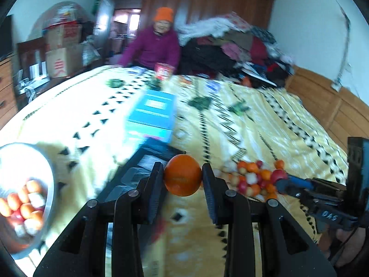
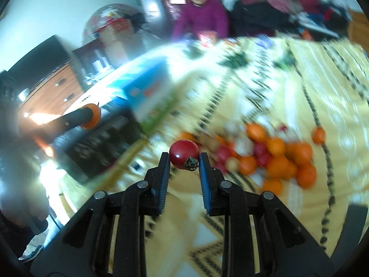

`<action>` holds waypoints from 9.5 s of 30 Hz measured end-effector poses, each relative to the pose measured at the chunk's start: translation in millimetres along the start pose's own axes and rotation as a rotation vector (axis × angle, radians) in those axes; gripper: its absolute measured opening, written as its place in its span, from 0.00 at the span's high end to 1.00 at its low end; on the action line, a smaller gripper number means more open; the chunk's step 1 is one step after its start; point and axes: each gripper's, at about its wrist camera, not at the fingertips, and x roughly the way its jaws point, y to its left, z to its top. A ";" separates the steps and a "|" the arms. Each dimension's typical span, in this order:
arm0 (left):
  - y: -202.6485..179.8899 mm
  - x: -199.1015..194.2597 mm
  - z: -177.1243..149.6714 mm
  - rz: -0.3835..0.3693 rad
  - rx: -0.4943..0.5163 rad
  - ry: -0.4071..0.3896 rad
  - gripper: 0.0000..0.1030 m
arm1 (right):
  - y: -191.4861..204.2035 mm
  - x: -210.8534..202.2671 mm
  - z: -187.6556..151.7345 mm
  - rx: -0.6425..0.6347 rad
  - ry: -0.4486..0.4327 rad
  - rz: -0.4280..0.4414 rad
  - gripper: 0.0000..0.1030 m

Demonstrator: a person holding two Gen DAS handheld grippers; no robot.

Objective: Organize fruits
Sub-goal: 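Carry the orange and tomato to the steel bowl and open both grippers, then move both grippers back over the fruit pile, then grasp a brown potato with the left gripper while the right gripper grasps an orange, then carry the potato and orange to the steel bowl and open both grippers, then move both grippers back over the fruit pile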

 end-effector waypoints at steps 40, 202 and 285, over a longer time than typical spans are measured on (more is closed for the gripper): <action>273.3 -84.7 -53.8 0.380 -0.386 -0.034 0.66 | 342.7 140.1 43.9 -0.453 0.223 0.247 0.75; 253.9 -100.1 -27.2 0.357 -0.367 -0.106 0.76 | 323.8 110.6 54.6 -0.512 0.076 0.114 0.60; -127.9 185.6 -97.1 -0.233 0.097 0.403 0.51 | -76.5 -9.7 -125.0 0.302 0.165 -0.145 0.37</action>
